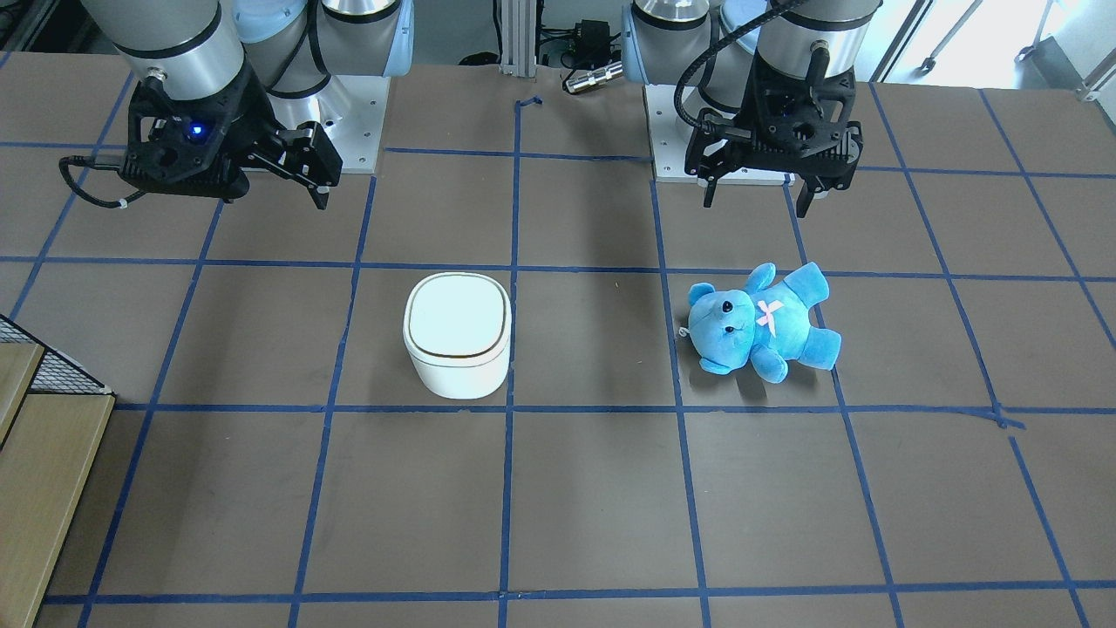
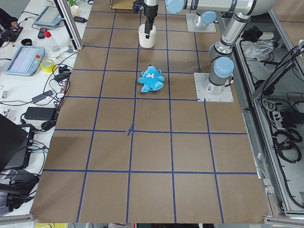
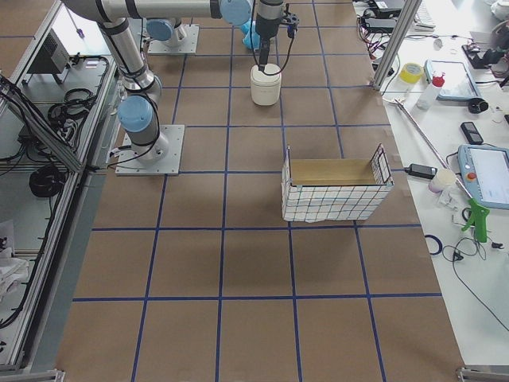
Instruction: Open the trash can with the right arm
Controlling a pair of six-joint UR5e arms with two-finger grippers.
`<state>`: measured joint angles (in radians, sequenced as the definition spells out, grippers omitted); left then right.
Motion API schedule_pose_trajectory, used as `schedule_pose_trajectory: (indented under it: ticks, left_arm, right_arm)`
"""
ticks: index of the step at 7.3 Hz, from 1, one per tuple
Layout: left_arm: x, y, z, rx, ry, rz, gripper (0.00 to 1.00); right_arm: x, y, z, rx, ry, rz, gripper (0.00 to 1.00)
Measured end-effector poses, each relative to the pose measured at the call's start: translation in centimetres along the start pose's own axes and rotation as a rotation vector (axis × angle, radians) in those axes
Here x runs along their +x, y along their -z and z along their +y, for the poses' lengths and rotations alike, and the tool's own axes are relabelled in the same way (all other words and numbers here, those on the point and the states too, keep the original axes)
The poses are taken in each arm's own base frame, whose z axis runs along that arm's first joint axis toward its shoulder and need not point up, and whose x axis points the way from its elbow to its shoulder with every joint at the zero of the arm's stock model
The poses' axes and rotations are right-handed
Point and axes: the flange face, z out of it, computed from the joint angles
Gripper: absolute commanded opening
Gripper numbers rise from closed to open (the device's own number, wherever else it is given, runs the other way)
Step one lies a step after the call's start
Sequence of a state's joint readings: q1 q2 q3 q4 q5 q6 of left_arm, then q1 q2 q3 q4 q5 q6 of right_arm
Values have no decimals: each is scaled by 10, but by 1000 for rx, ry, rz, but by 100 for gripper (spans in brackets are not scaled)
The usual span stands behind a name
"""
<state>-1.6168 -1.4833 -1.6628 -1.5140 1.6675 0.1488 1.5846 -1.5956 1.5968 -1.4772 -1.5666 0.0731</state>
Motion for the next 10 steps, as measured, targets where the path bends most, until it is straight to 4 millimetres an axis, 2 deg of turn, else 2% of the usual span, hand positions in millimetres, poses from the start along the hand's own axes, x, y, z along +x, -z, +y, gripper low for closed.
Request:
schedule_pose_trajectory:
  ticks: [7, 8, 10]
  left_arm:
    - [0, 0, 0, 0, 0, 0, 100]
    - [0, 0, 0, 0, 0, 0, 100]
    - [0, 0, 0, 0, 0, 0, 100]
  right_arm:
    - [2, -1, 0, -3, 0, 8, 100]
    - [1, -1, 0, -3, 6, 9, 95]
    - [0, -2, -1, 0, 1, 2, 37]
